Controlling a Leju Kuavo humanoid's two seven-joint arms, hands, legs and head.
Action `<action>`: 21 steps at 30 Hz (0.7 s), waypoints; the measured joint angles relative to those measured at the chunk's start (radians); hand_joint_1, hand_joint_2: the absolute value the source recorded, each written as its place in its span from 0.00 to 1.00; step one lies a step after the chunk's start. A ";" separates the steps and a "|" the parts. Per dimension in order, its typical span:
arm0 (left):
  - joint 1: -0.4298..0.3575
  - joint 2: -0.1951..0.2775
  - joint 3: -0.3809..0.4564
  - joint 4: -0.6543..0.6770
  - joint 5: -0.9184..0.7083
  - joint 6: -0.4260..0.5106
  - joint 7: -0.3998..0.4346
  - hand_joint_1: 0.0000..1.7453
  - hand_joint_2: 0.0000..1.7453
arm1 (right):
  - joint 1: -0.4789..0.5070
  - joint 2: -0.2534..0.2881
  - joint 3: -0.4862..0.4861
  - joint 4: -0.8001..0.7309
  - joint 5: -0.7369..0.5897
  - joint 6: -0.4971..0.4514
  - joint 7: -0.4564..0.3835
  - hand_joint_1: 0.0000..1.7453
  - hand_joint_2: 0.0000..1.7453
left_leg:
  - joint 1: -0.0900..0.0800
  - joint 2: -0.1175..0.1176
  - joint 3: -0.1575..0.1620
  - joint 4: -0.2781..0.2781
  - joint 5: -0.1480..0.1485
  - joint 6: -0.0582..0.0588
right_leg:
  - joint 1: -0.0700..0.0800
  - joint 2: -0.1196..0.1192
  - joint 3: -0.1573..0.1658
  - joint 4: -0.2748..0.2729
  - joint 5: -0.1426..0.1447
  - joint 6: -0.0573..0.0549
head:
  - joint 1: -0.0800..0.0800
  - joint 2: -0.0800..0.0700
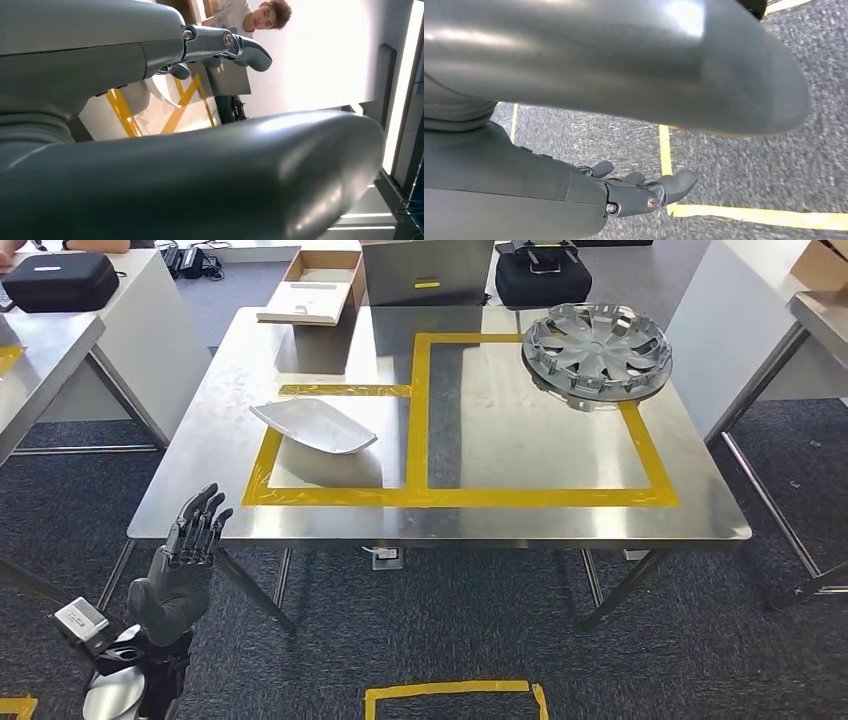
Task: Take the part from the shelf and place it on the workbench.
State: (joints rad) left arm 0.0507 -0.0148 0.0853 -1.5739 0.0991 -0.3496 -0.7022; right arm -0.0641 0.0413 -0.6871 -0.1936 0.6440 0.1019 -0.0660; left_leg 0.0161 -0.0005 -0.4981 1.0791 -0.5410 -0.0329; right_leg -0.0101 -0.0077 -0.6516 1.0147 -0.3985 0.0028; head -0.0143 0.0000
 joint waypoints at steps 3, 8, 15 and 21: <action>0.006 -0.003 0.000 0.003 -0.010 0.012 0.000 0.00 0.00 | 0.000 0.000 0.000 0.000 0.002 0.000 0.000 0.00 0.00 | -0.007 -0.005 0.032 -0.068 -0.017 0.030 | 0.000 0.001 -0.001 -0.005 0.026 0.022 | 0.000 0.000; 0.015 -0.017 0.001 0.016 -0.032 0.025 0.000 0.00 0.00 | 0.007 0.000 -0.003 0.000 0.006 -0.001 -0.001 0.00 0.00 | -0.006 0.001 -0.031 -0.072 0.043 0.065 | -0.007 0.005 -0.059 0.156 -0.140 0.045 | 0.008 0.000; 0.021 -0.026 0.002 0.078 -0.083 0.059 0.000 0.00 0.00 | 0.004 -0.001 -0.013 -0.001 0.006 -0.002 -0.007 0.00 0.00 | -0.017 0.002 -0.126 -0.057 0.117 0.058 | 0.008 0.006 0.126 0.078 -0.132 0.018 | 0.014 0.000; 0.027 -0.034 0.015 0.163 -0.127 0.096 0.000 0.00 0.00 | 0.002 0.000 -0.031 -0.003 0.009 -0.004 -0.006 0.00 0.00 | -0.015 0.002 -0.148 -0.041 0.114 0.024 | 0.011 0.004 0.153 -0.029 -0.113 -0.024 | 0.017 0.000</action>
State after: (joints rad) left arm 0.0780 -0.0490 0.0999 -1.4106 -0.0282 -0.2532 -0.7020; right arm -0.0626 0.0414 -0.7181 -0.1964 0.6527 0.0978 -0.0718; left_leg 0.0013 0.0019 -0.6459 1.0378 -0.4266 -0.0085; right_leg 0.0010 -0.0041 -0.4984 0.9857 -0.5118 -0.0215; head 0.0025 0.0000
